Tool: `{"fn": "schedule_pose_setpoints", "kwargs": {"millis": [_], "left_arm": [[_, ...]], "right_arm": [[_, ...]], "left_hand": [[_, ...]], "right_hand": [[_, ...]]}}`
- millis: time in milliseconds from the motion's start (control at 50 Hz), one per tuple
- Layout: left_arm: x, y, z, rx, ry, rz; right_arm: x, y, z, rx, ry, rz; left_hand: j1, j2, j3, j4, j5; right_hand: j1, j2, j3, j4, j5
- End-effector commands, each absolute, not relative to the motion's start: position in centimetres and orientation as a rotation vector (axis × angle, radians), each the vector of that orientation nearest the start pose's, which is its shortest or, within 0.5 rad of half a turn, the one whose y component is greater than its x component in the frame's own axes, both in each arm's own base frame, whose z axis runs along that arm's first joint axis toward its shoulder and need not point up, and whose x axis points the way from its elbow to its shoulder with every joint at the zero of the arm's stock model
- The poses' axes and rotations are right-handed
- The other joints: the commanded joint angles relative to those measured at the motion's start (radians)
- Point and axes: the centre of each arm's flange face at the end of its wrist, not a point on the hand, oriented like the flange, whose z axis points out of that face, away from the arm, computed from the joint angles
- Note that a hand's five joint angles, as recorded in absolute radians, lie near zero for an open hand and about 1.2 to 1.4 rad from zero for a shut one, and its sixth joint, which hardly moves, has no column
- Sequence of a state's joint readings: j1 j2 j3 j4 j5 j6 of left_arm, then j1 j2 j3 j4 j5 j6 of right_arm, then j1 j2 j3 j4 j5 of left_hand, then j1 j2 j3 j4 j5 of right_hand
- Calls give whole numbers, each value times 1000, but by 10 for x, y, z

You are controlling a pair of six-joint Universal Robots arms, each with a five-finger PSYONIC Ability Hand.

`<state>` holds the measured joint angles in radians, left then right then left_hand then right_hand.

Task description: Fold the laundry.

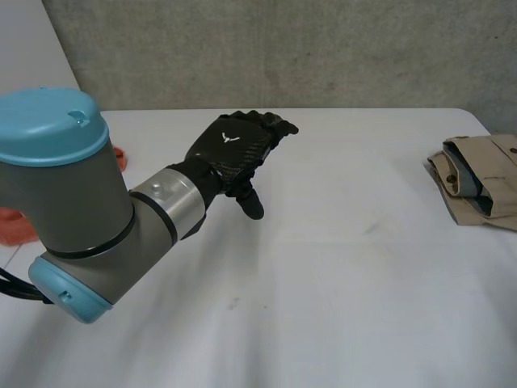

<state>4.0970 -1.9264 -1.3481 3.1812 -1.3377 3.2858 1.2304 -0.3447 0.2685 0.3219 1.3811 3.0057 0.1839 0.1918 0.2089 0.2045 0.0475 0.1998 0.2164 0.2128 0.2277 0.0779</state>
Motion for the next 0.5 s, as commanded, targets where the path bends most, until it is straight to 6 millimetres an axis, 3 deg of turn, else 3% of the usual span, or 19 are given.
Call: {"fn": "schedule_pose_setpoints", "kwargs": {"millis": [20,100,140,160,280,300,360,440,500], "left_arm": [[-342,-217,260,1290,2437,-2356],[-340,-216,264,1283,2428,-2366],[-338,-215,268,1278,2416,-2382],[-336,-215,272,1264,2404,-2395],[-324,-223,274,1193,2398,-2388],[-320,-228,275,1161,2398,-2385],[-314,-234,277,1124,2393,-2387],[-306,-240,277,1082,2394,-2375],[-296,-247,278,1034,2388,-2371]], "right_arm": [[-25,-519,164,18,2646,-1970],[-25,-505,177,-35,2738,-1901],[-35,-500,184,-39,2782,-1903],[-52,-495,192,-37,2828,-1928],[-100,-483,222,-144,3021,-2064],[-113,-480,236,-141,3062,-2145],[-126,-477,258,-98,3054,-2278],[-123,-473,290,-59,2955,-2441],[-104,-468,311,-18,2837,-2493]], "left_hand": [[3,-5,-22,-17,-35],[0,-8,-25,-20,-38],[0,-8,-25,-20,-38],[-3,-11,-28,-23,-41],[-6,-14,-31,-26,-44],[-6,-14,-31,-26,-44],[-6,-14,-31,-26,-44],[-9,-16,-34,-29,-47],[-9,-16,-34,-29,-47]], "right_hand": [[-25,-42,-38,-53,-78],[-25,-42,-38,-53,-78],[-25,-42,-38,-53,-78],[-25,-42,-38,-53,-78],[-25,-42,-38,-53,-78],[-25,-42,-38,-53,-78],[-25,-42,-38,-53,-78],[-25,-42,-38,-53,-78],[-25,-42,-38,-53,-78]]}}
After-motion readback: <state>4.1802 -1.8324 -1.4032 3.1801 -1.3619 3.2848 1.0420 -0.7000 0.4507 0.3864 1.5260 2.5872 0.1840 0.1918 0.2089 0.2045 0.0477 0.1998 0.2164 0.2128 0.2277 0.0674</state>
